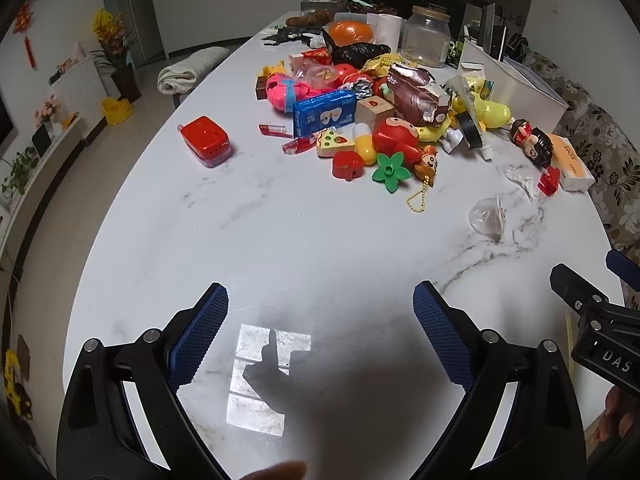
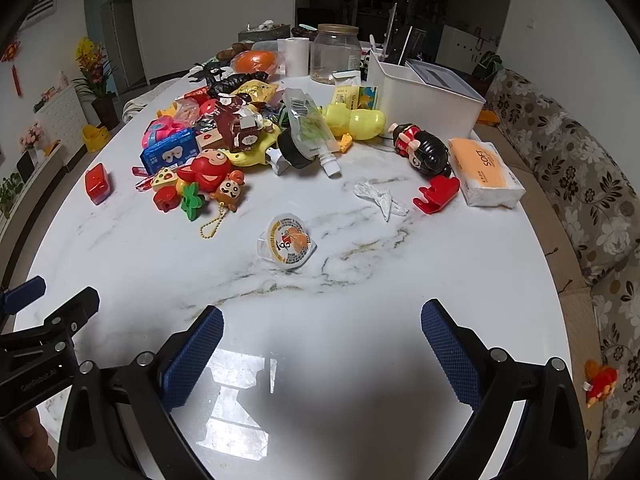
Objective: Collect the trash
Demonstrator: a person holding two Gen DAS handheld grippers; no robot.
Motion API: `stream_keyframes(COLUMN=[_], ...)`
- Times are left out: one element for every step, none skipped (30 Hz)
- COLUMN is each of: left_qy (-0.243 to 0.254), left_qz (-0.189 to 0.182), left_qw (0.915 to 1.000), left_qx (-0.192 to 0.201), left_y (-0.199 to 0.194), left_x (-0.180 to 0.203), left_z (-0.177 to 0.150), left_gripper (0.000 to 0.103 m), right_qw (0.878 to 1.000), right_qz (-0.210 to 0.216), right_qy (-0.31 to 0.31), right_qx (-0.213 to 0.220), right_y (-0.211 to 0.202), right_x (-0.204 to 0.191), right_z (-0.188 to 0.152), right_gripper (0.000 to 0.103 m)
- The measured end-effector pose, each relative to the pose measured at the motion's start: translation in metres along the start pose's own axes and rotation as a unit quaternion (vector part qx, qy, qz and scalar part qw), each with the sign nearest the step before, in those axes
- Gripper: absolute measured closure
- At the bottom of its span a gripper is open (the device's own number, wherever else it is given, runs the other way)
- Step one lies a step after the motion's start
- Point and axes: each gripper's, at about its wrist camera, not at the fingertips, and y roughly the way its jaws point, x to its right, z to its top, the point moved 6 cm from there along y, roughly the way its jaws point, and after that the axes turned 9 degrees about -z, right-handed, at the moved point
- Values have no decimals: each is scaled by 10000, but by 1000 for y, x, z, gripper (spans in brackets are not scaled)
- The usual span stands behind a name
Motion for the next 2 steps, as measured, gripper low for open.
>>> stream_keyframes(left_qy=[-13,-27], left_qz=[7,16], left_qw=[10000,10000], left_qx=[2,2], left_y=[0,0], left_x=[-1,-2], left_z=[0,-1], left_gripper=[12,12], right_qw=[10000,10000], right_qz=[-3,-9], right_qy=[16,23], right_qx=[-3,-8], right_y=[0,0], right_x=[1,2], right_z=[0,-1], right_gripper=[5,5])
